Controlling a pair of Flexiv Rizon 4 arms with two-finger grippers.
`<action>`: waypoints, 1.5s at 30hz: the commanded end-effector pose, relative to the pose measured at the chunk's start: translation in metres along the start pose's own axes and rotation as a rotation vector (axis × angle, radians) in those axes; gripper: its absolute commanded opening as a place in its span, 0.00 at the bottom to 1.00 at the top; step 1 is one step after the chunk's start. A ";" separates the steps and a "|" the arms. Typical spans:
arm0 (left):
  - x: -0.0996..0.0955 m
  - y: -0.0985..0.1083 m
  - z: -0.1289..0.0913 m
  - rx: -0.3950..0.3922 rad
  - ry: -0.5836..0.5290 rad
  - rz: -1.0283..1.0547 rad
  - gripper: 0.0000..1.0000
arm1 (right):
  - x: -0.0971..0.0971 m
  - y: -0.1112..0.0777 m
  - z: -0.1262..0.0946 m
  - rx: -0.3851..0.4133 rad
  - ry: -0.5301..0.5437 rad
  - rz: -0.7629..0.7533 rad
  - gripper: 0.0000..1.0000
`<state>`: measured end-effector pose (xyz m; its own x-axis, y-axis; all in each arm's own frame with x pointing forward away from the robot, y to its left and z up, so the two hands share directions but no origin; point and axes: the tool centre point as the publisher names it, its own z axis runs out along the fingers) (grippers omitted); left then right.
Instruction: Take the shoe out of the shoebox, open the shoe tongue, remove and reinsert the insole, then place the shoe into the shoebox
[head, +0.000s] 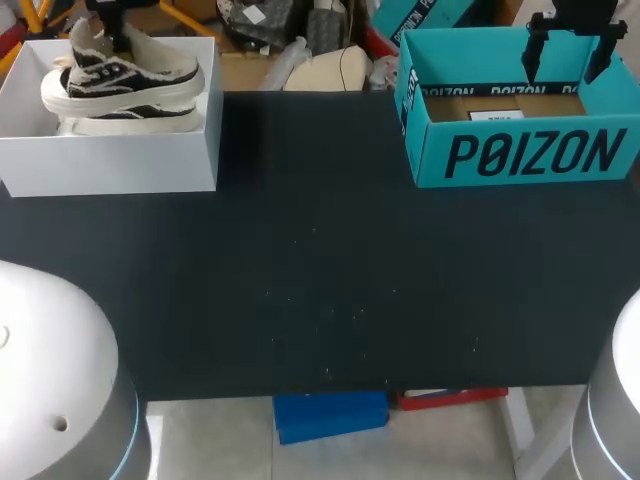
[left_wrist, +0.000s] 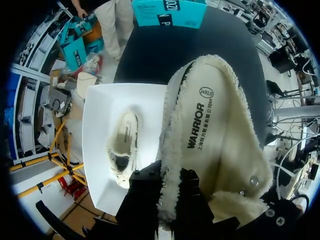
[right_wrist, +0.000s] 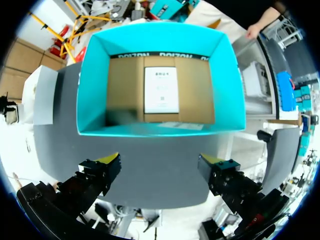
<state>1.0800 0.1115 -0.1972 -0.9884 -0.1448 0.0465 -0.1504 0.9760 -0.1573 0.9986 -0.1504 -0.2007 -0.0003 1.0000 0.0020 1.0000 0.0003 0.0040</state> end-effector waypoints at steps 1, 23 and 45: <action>0.079 -0.019 -0.058 -0.017 -0.093 0.012 0.00 | 0.000 0.001 0.000 0.002 -0.001 0.000 1.00; 0.217 -0.137 0.041 -0.011 0.012 0.061 0.00 | 0.000 0.001 0.000 0.002 -0.001 0.000 1.00; 0.276 -0.208 0.196 -0.095 0.098 0.053 0.00 | 0.000 0.001 0.000 0.002 -0.001 0.000 1.00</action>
<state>0.8304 -0.1484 -0.3216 -0.9885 -0.0800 0.1281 -0.0905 0.9928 -0.0786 0.9986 -0.1505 -0.2006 -0.0001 1.0000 0.0020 1.0000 0.0001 0.0041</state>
